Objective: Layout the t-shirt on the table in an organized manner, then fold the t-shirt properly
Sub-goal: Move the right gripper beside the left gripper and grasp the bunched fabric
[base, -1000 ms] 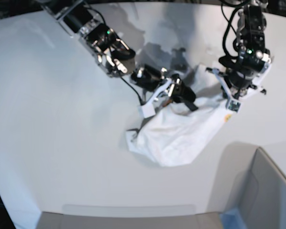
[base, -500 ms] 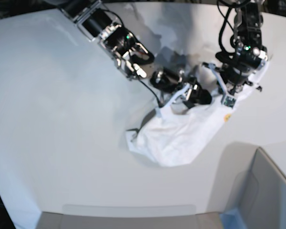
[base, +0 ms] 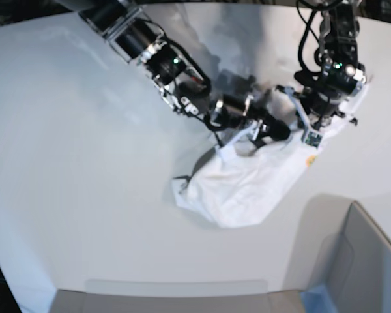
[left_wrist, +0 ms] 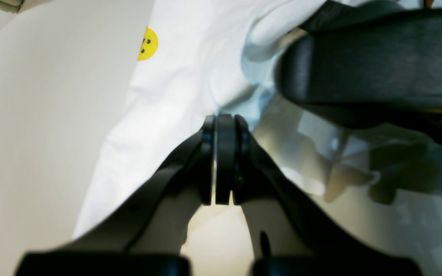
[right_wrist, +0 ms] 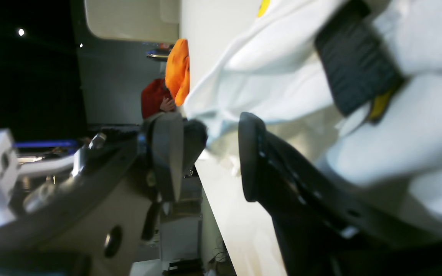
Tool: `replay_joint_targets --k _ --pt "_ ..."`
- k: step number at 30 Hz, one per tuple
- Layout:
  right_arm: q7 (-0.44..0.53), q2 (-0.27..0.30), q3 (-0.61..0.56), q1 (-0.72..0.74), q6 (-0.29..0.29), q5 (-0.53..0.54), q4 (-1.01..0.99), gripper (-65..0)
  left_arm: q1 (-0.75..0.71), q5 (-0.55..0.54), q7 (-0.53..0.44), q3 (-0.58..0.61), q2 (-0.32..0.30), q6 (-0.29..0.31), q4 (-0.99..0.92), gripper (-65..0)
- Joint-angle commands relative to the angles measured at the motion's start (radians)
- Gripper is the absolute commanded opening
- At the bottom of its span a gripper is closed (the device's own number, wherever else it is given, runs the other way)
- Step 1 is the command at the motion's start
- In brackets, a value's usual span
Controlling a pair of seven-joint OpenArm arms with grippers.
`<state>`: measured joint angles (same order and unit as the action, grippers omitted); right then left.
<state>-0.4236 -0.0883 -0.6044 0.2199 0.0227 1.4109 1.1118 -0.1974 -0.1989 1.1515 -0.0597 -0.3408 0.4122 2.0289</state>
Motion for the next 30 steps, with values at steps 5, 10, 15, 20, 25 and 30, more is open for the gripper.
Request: replay_joint_targets --k 5,10,15,20,25,30 --pt "-0.001 -0.051 0.002 0.066 0.078 0.017 -0.045 -40.5 0.000 0.002 -0.012 0.037 0.003 -0.003 0.019 -65.0" --pt "-0.002 -0.060 -0.002 0.100 0.082 0.017 -0.103 -40.5 -0.032 0.002 -0.012 0.031 0.022 -0.003 0.019 -65.0" --pt "-0.002 -0.060 -0.004 0.103 0.082 0.015 -0.111 -40.6 -0.032 0.002 -0.011 0.033 0.022 -0.003 0.019 -65.0" --pt "-0.002 -0.060 -0.007 0.144 0.082 0.014 -0.175 -40.6 -0.052 0.002 -0.014 0.039 0.019 -0.002 0.019 -65.0" --pt "-0.002 -0.060 -0.005 0.169 0.084 -0.072 -0.192 -42.6 -0.060 0.002 -0.018 0.041 0.019 0.000 0.019 -65.0" --pt "-0.002 -0.060 -0.005 0.177 0.081 -0.095 -0.195 -51.1 -0.069 0.000 -0.023 0.041 0.019 0.000 0.022 -65.0"
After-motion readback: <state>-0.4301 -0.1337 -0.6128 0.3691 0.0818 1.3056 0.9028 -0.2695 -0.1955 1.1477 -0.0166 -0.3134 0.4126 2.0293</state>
